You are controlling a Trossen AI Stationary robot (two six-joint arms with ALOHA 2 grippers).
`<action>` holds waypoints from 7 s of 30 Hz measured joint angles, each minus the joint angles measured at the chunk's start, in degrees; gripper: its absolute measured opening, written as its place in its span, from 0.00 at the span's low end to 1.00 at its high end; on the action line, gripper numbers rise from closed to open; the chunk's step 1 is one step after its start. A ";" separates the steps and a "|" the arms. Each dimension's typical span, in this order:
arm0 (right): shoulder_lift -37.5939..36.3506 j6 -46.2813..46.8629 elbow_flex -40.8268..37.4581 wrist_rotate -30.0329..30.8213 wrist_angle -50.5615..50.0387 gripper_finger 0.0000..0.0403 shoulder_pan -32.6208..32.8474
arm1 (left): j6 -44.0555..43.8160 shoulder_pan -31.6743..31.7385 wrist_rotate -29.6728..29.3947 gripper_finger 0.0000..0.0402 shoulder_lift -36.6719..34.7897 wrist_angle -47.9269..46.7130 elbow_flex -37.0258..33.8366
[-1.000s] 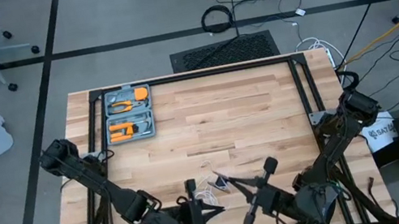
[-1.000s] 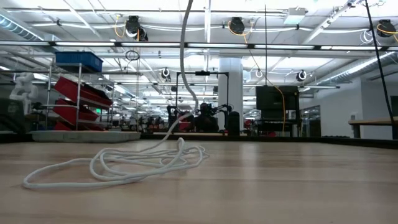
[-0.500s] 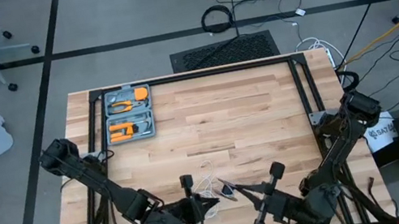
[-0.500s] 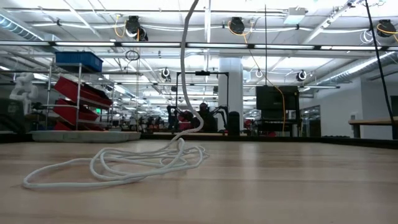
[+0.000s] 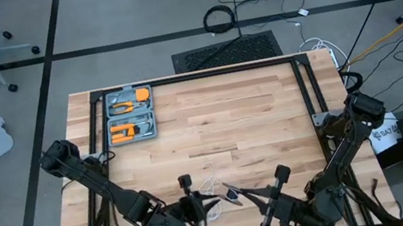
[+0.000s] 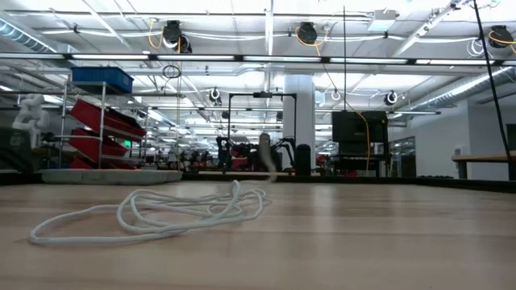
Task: Coil cords
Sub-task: Coil the white wire on the spool
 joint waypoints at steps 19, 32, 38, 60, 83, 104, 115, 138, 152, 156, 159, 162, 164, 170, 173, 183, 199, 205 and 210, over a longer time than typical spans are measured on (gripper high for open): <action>0.00 -1.03 0.00 0.15 -0.09 0.00 0.15 | -15.42 -4.17 -1.05 0.40 13.43 14.12 -0.08; -0.02 -2.96 0.00 -0.02 3.97 0.00 2.45 | 15.04 -4.00 -13.06 0.40 24.29 53.04 -0.04; -0.02 -4.07 0.00 -0.13 4.80 0.00 3.03 | 17.08 -1.47 -4.82 0.40 25.96 61.22 -0.04; -0.02 -4.24 0.00 -0.36 5.01 0.00 2.99 | 16.71 3.78 -0.85 0.40 26.03 60.85 -0.04; -0.02 -4.40 0.00 -0.35 4.99 0.00 3.03 | 17.25 4.46 2.91 0.11 26.03 58.66 -0.04; -0.02 -4.28 0.00 0.01 4.57 0.00 4.84 | 6.21 -2.62 -16.20 0.01 12.77 22.84 -0.02; -0.02 -3.22 0.00 -0.13 2.29 0.00 4.85 | -17.82 -6.73 -15.91 0.00 0.38 -9.57 -0.02; -0.02 2.06 0.02 -4.37 -12.93 0.00 -0.50 | -13.91 -7.79 -15.35 0.00 -13.36 -11.84 -0.02; -0.02 14.74 0.02 -3.10 -22.94 0.00 -7.05 | -11.49 -7.41 -11.11 0.00 -13.16 -5.71 -0.02; -0.02 16.90 0.02 -2.93 -23.29 0.00 -7.80 | -9.83 -5.94 -9.54 0.00 -12.20 -1.25 -0.02; 0.00 18.44 0.02 -2.91 -23.47 0.00 -8.48 | -6.00 -4.47 -6.00 0.00 -10.23 4.02 -0.02; -0.01 19.90 0.02 -2.83 -23.71 0.00 -8.95 | -3.84 -2.56 -2.26 0.00 -8.52 8.32 -0.02; 0.00 20.63 0.02 -2.63 -23.85 0.00 -9.11 | -3.51 -1.45 -0.57 0.00 -7.61 9.86 -0.02; 0.00 22.72 0.02 0.41 -23.83 0.00 -9.09 | -4.25 1.42 4.65 0.00 -4.94 13.13 -0.02; 0.00 23.50 0.02 0.53 -23.43 0.00 -9.13 | -4.45 2.67 6.35 0.00 -3.20 14.07 -0.02; 0.00 24.35 0.01 1.55 -23.33 0.00 -9.16 | -4.50 5.09 9.97 0.00 -0.15 17.99 -0.04; 0.00 20.10 0.02 1.37 -16.63 0.00 -7.50 | -7.40 5.16 10.23 0.00 0.15 14.25 -0.04; 0.00 16.16 0.02 1.41 -11.58 0.00 -5.91 | -7.43 5.13 10.23 0.02 0.15 14.22 -0.04; 0.00 13.16 0.02 1.42 -8.39 0.00 -4.56 | -7.41 4.65 10.51 0.10 0.15 14.06 -0.04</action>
